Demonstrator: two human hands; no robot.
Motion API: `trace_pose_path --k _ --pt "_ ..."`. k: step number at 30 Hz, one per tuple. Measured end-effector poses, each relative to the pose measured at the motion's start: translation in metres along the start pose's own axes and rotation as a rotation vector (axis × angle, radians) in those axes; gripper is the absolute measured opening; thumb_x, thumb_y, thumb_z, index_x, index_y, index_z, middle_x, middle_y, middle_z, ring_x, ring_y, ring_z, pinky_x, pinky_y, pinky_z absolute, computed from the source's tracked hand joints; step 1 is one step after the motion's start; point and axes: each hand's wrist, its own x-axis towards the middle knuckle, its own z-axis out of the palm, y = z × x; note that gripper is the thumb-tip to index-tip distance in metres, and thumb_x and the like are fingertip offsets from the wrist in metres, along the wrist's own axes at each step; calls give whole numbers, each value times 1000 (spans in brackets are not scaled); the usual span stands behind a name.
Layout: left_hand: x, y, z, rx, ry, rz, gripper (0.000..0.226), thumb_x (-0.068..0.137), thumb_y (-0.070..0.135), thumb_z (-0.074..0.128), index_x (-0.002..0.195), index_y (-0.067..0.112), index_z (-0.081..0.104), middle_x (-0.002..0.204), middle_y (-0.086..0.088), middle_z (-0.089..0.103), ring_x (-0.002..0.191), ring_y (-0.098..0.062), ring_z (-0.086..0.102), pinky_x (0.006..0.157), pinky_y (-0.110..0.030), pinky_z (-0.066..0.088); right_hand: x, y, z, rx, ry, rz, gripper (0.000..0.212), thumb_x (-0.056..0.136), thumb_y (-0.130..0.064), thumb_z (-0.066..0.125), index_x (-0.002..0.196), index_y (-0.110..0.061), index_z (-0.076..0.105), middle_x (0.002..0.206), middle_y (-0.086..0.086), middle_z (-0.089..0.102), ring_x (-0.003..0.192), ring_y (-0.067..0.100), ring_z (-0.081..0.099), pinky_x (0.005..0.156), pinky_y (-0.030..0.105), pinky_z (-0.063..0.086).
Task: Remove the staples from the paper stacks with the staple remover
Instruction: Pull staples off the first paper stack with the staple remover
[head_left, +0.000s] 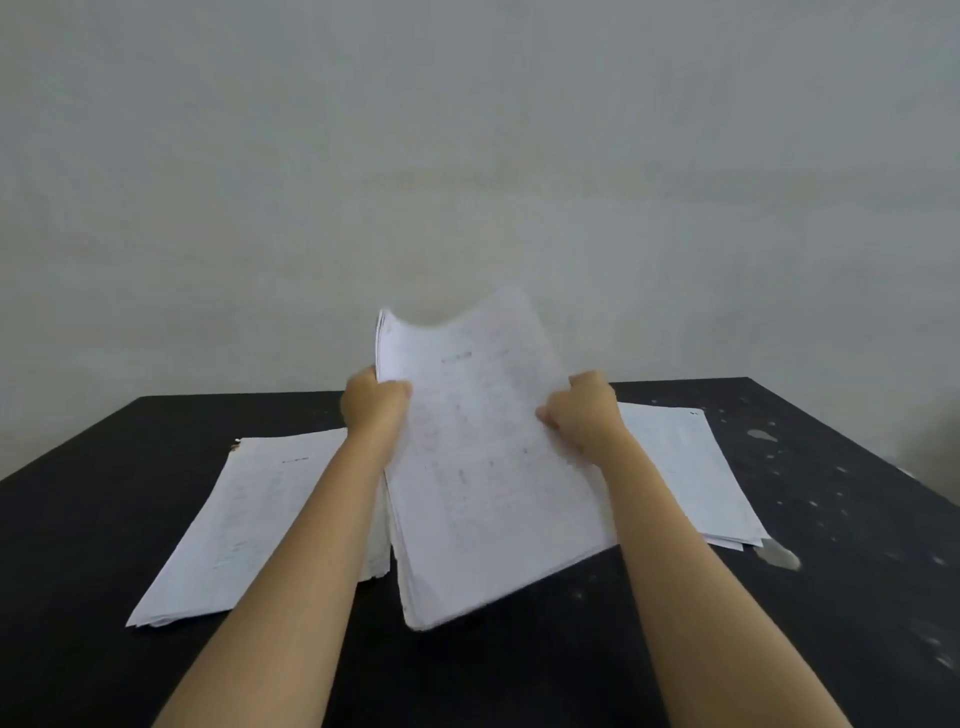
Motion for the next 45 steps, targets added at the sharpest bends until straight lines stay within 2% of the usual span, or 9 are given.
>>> trace_pose_path --k 4,11,15,21,29,33,37,40,45 --pt "-6 -54 -4 6 -95 -318 33 83 3 59 114 -5 57 105 -19 61 97 -35 59 86 -40 49 -20 45 14 -223 -120 80 26 76 -3 60 62 -9 39 63 1 43 54 14 42 44 23 28" --pt "-24 -88 3 89 39 -131 18 92 7 47 105 4 58 105 -15 61 83 -23 51 69 -32 40 -52 68 2 -350 125 93 23 81 -9 63 97 -4 47 103 13 59 89 30 55 75 35 46" --pt "-26 -95 4 73 61 -114 18 95 10 47 108 7 58 109 -12 61 87 -22 52 73 -32 42 -71 75 -25 -664 121 480 42 84 -19 61 117 -2 40 124 22 44 115 38 43 96 51 38" --pt "-29 -96 3 17 53 -108 20 95 11 48 112 7 58 111 -12 61 90 -22 54 74 -32 45 -68 73 -36 -532 52 378 11 89 -10 54 93 -4 47 113 21 57 104 37 55 92 46 47" --pt "-27 -87 4 -55 36 -75 17 95 16 47 106 12 58 96 -4 60 89 -22 57 71 -32 46 -44 25 -19 443 -12 15 31 69 1 77 96 -4 64 74 11 66 54 16 59 51 21 50" --pt "-18 -86 6 -28 37 -74 11 95 19 48 87 17 56 79 2 56 76 -17 54 59 -24 41 -28 14 11 845 -148 38 22 61 6 79 77 0 66 75 14 61 57 15 50 48 15 44" --pt "-12 -91 8 -83 44 -75 13 96 15 48 88 22 56 84 6 59 74 -11 55 60 -24 43 -12 13 42 1318 -389 141 17 79 -7 66 95 -12 68 87 6 67 81 21 62 66 27 52" --pt "-11 -96 11 -114 67 -41 16 95 13 48 102 22 59 93 7 61 85 -15 59 72 -29 49 -4 9 63 1503 -489 198 15 89 -14 55 100 -12 65 80 12 69 81 32 68 83 48 52" --pt "-6 -101 15 -107 101 23 16 94 14 51 100 26 59 85 21 57 82 -4 58 67 -20 45 11 -3 91 1416 -484 257 15 96 -20 45 93 -5 47 69 18 68 61 28 67 68 40 58"
